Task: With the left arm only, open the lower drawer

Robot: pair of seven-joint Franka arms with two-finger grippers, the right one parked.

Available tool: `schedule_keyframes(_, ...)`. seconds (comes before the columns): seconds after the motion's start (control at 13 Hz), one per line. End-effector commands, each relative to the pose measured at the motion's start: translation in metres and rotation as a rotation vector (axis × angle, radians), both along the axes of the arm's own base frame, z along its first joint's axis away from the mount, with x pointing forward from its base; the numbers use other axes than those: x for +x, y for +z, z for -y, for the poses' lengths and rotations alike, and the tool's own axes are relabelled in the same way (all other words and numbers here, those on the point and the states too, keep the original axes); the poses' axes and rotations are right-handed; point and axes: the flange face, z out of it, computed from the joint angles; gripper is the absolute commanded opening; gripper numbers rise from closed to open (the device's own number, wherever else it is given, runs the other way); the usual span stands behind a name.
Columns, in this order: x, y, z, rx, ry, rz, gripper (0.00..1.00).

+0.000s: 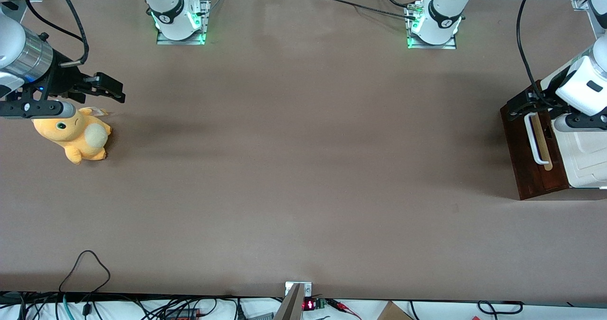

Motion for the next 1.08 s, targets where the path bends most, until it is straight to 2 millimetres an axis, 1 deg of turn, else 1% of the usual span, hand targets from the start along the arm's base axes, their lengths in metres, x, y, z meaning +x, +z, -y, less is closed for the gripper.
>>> schedule_keyframes(0.0,-0.0038,0.0048,0.0030,-0.022,-0.026,-0.032,1.00)
schedule_keyframes(0.38,-0.0036,0.0046,0.0033,-0.008,-0.025,-0.038,1.00)
schedule_keyframes(0.62,-0.0019,0.0021,0.0005,0.044,-0.043,-0.042,1.00)
schedule_keyframes(1.0,-0.0032,0.0015,0.0007,0.033,-0.044,-0.051,1.00)
